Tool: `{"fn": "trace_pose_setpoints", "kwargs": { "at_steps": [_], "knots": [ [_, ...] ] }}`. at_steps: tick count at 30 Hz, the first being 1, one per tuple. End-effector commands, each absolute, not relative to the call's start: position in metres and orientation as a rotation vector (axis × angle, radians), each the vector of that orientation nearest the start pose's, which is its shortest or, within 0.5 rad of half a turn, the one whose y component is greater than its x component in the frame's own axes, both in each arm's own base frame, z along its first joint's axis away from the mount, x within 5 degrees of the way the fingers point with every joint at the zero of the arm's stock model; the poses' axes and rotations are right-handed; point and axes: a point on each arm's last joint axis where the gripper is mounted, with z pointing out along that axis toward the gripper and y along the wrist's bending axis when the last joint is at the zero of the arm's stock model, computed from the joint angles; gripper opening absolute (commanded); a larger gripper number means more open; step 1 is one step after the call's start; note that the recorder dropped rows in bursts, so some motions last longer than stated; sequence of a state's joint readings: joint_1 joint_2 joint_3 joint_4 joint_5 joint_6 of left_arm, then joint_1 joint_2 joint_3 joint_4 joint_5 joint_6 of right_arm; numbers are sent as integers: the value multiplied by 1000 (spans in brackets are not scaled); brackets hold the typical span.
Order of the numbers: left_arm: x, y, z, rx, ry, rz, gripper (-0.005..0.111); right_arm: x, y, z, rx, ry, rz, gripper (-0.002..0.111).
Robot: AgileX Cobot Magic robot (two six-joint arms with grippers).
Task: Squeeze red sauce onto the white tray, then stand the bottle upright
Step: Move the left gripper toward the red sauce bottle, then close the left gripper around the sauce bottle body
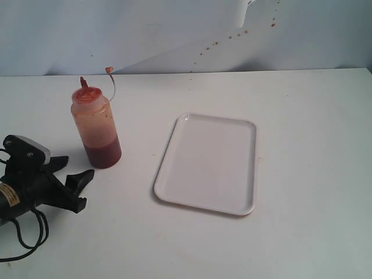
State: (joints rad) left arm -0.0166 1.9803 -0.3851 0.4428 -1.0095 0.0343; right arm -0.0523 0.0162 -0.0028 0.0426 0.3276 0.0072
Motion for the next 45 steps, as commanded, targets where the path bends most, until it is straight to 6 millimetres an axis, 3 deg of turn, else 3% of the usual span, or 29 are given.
{"fn": "trace_pose_setpoints", "kwargs": {
  "at_steps": [1, 8, 15, 27, 40, 45],
  "knots": [
    [262, -39, 80, 469, 1955, -263, 104, 55, -2, 183, 89, 1827, 7, 0],
    [260, -50, 90, 552, 1810, -357, 103, 55, -2, 183, 89, 1827, 7, 0],
    [260, -50, 86, 570, 1842, -358, 103, 55, -2, 183, 89, 1827, 7, 0],
    [298, -49, 53, 605, 1928, -326, 103, 55, -2, 183, 89, 1827, 7, 0],
    [343, -55, 53, 691, 1792, -328, 103, 55, -2, 183, 89, 1827, 7, 0],
    [349, -56, 45, 645, 1815, -371, 103, 55, -2, 183, 89, 1827, 7, 0]
  ]
}}
